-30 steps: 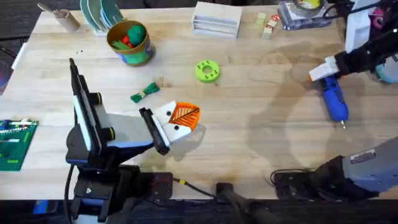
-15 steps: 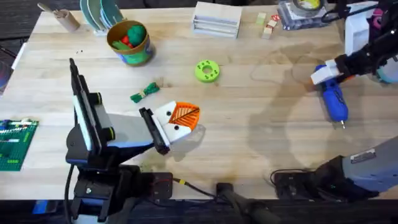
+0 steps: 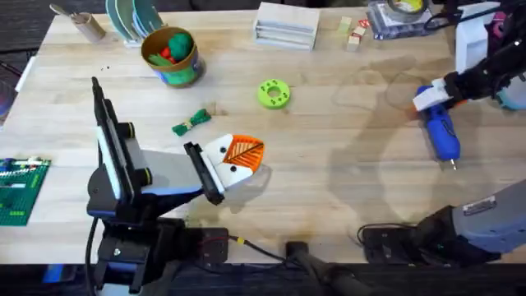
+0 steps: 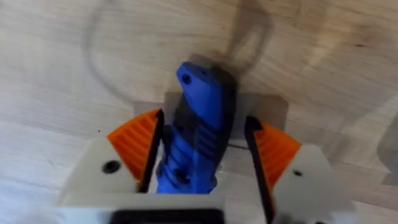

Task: Pick up the gripper from the table and insert it into the empty holder that is missing its gripper. Then pick up a screw, insert it into the mounting hole, and use the screwdriver to tighten it. Finally, clean up the table by picking up the vegetable and placing it into the bucket.

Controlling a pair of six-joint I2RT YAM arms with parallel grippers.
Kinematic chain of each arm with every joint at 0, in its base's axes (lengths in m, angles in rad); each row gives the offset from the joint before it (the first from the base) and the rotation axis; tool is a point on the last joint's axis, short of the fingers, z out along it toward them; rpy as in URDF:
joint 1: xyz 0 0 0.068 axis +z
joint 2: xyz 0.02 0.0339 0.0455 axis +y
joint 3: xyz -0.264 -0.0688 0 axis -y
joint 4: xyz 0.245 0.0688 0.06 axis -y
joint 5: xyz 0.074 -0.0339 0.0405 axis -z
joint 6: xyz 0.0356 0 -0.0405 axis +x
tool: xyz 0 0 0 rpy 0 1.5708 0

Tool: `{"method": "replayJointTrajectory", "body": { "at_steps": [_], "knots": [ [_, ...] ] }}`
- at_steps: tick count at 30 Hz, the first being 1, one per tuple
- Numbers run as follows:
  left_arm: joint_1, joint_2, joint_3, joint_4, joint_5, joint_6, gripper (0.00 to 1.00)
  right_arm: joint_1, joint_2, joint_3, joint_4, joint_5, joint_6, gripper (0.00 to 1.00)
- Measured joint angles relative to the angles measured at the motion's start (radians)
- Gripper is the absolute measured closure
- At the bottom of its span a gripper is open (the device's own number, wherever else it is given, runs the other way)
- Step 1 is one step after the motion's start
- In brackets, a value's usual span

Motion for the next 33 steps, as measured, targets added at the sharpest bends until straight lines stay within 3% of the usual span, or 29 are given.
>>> {"method": "replayJointTrajectory", "body": {
  "at_steps": [3,9,17,33],
  "knots": [
    [0.0,0.0,0.0,0.0,0.0,0.0,0.984,-0.001,0.0,0.0,0.005,0.01,0.001,0.307],
    [0.0,0.0,0.0,0.0,0.0,0.0,0.984,-0.003,0.001,0.0,0.007,0.016,0.004,0.5],
    [0.0,0.0,0.0,0.0,0.0,0.0,0.984,-0.003,0.005,0.0,0.004,0.018,0.008,0.975],
    [0.0,0.0,0.0,0.0,-0.001,0.0,0.984,0.001,0.008,0.015,-0.015,0.013,0.011,0.97]
  ]
}}
